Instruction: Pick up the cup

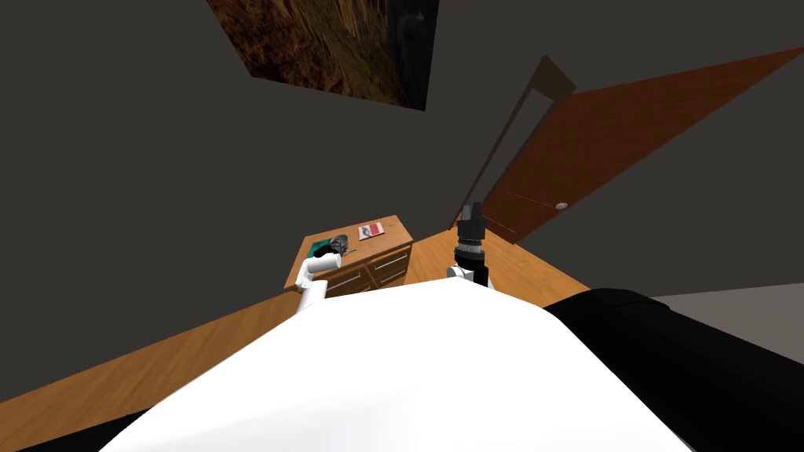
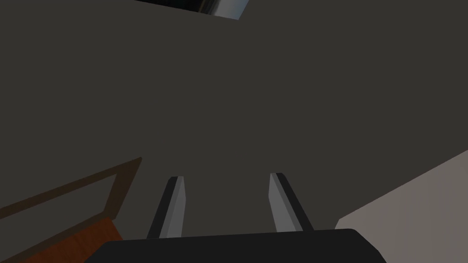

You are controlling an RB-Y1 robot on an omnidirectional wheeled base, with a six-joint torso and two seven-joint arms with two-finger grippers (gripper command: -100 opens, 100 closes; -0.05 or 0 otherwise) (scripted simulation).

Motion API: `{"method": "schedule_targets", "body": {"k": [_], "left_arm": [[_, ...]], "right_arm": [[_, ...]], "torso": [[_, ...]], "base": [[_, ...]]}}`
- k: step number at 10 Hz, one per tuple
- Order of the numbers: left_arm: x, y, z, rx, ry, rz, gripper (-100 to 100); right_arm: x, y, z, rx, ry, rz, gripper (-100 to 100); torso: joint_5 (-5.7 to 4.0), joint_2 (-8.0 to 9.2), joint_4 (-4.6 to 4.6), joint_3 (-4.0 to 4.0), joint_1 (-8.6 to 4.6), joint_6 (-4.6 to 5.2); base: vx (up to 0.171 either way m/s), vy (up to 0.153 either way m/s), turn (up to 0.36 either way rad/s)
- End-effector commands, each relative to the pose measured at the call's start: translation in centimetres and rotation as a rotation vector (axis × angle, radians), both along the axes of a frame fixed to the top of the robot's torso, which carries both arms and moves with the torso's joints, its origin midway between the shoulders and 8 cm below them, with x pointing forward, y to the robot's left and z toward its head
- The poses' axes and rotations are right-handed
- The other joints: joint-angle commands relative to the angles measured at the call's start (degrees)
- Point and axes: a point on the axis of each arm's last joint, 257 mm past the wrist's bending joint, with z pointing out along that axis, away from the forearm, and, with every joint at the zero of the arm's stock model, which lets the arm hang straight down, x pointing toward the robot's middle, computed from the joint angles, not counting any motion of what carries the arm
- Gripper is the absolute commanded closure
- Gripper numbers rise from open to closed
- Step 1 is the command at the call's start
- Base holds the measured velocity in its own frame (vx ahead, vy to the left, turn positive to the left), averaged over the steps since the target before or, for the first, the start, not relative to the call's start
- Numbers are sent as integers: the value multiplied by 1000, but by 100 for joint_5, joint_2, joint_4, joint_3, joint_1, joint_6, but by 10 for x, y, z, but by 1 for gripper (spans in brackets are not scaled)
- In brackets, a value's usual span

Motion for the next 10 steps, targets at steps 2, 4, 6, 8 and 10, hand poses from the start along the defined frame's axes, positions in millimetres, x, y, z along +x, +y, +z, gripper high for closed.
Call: {"method": "schedule_targets", "body": {"k": [2,4,6,8,10], "left_arm": [[4,-1,-1,-1,1,7,-100],[3,-1,-3,-2,5,9,100],[4,-1,-2,-1,4,8,100],[4,-1,-3,-2,4,8,0],[-6,2,2,0,0,-10,100]], "right_arm": [[0,0,0,0,0,0,0],[0,0,0,0,0,0,0],[0,0,0,0,0,0,0],[0,0,0,0,0,0,0],[0,0,0,0,0,0,0]], "torso": [[-1,-1,0,-1,-3,0],[-8,-16,4,-6,-17,0],[-6,-16,1,-7,-20,-5],[-8,-15,2,-6,-22,-6],[-14,-22,2,-8,-31,-15]], "base": [[-36,31,-70],[-3,1,4],[0,0,0],[0,0,0],[58,-50,149]]}}
